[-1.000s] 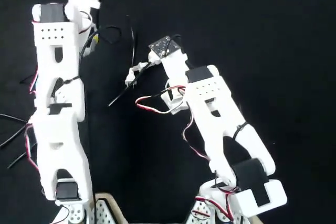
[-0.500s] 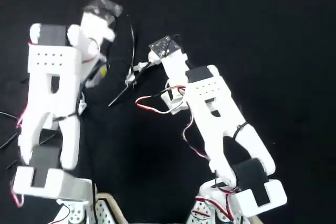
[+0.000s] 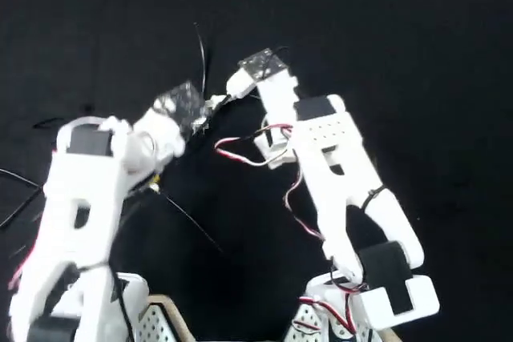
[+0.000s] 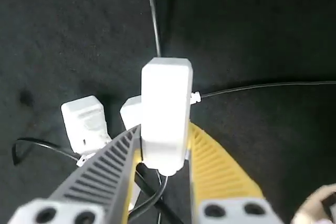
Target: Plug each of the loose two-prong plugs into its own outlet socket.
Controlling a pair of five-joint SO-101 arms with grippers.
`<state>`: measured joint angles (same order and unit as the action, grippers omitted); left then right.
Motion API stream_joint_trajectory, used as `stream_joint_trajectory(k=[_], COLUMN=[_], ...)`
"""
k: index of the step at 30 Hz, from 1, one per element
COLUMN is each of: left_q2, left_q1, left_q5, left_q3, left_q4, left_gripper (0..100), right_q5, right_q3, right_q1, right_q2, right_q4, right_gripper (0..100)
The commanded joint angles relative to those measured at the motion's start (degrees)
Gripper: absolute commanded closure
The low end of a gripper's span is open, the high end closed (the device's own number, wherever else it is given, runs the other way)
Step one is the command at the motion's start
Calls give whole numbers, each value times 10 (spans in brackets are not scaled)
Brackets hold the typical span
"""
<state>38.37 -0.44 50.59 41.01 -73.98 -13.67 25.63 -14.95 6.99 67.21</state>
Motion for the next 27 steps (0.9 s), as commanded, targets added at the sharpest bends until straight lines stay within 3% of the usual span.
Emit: stream_joint_trajectory(k=[1, 8, 15, 21, 27], left_q2=[128, 365, 548, 570, 570], left_q1=[22, 80, 131, 194, 205], left_q5=[12, 76, 111, 84, 75], left_q3=[104, 332, 560, 567, 568], left_q4=[55, 133, 328, 389, 392], left_gripper=[970, 970, 970, 970, 970], right_q5=[2, 2, -2, -4, -4], right_q3=[-39, -100, -128, -127, -126], right_q1=[15, 76, 109, 107, 107], right_q2=[6, 6, 1, 1, 1], right_q4=[13, 97, 125, 123, 123], right_gripper=[980, 980, 980, 980, 980])
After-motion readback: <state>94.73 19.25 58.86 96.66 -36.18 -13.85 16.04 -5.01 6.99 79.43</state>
